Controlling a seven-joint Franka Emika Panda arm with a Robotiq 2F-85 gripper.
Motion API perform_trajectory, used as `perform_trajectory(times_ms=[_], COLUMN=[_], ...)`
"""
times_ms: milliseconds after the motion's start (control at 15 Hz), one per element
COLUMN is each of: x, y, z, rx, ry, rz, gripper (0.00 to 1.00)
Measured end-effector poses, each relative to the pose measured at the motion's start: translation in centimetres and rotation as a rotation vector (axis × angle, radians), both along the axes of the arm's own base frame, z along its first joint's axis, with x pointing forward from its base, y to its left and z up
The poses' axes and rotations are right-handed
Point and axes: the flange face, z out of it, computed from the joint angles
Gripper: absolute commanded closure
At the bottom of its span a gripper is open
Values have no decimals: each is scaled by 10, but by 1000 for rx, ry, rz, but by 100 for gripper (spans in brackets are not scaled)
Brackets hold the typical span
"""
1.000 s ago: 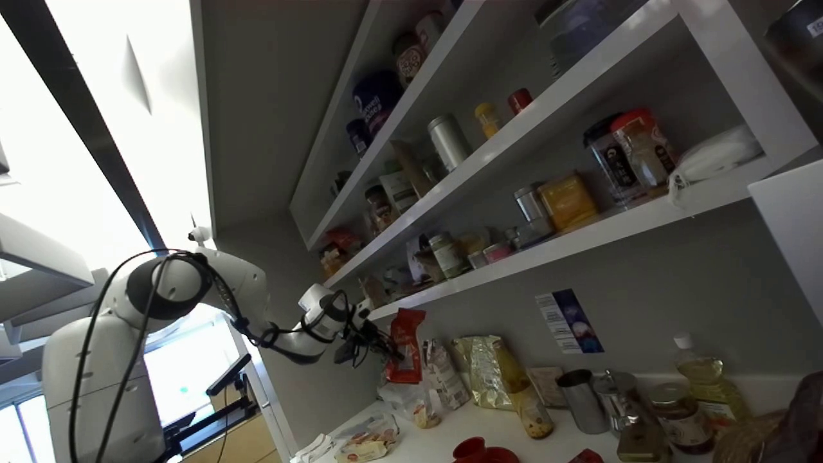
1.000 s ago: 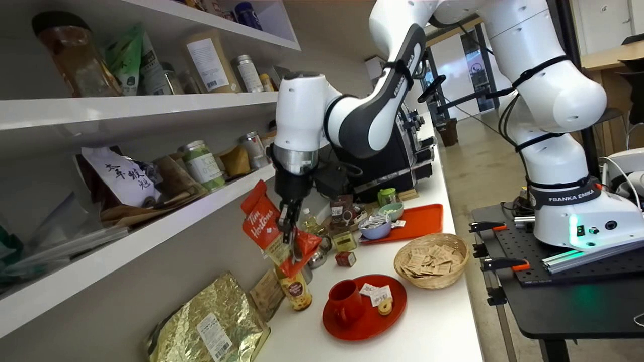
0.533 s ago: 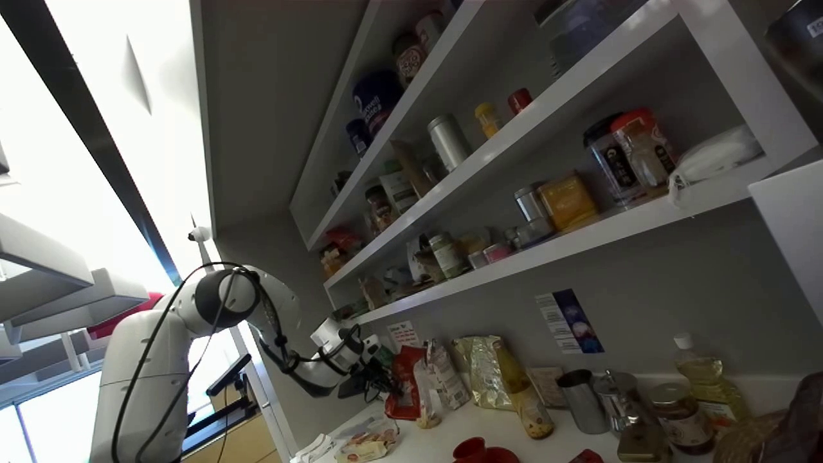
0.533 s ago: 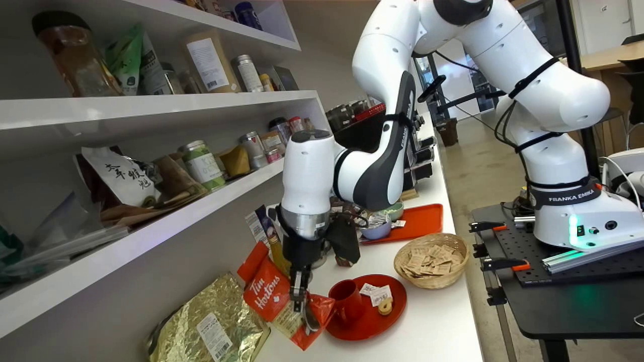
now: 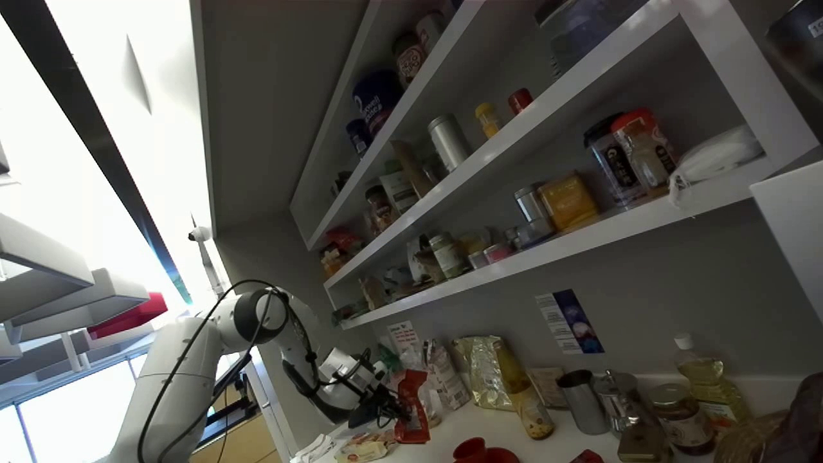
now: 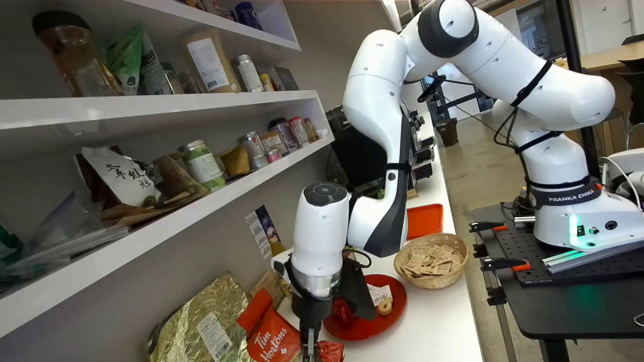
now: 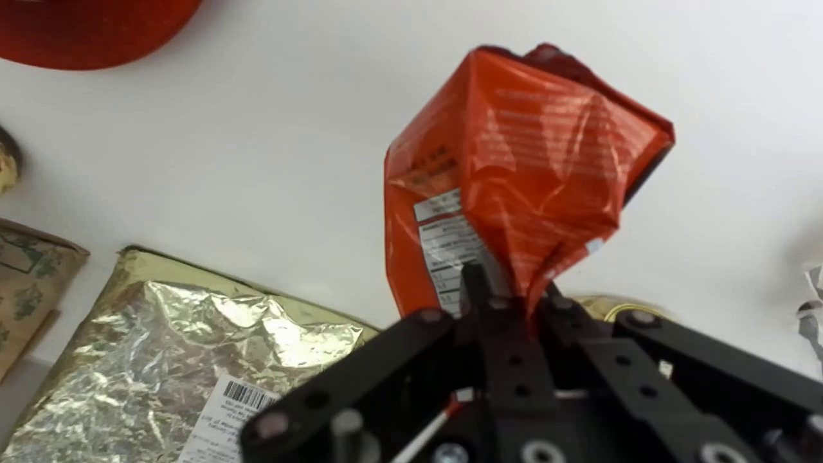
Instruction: Put the orange bag on the counter
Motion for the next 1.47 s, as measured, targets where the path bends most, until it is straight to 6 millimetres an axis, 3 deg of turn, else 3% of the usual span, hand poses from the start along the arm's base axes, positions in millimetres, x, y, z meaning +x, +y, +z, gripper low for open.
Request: perform_trajectory(times_ms=[467,867,1333,1400,1467], x=[19,27,8,4,0], y=[27,46,60,60,60], z=[-59,-68,-74,-73,-74], rx=[-27,-35,-37,-38,-41], ry=[-62,-146,-156,-153,-148], rz=[51,76,100,103,107], gripper=[97,97,99,72,70])
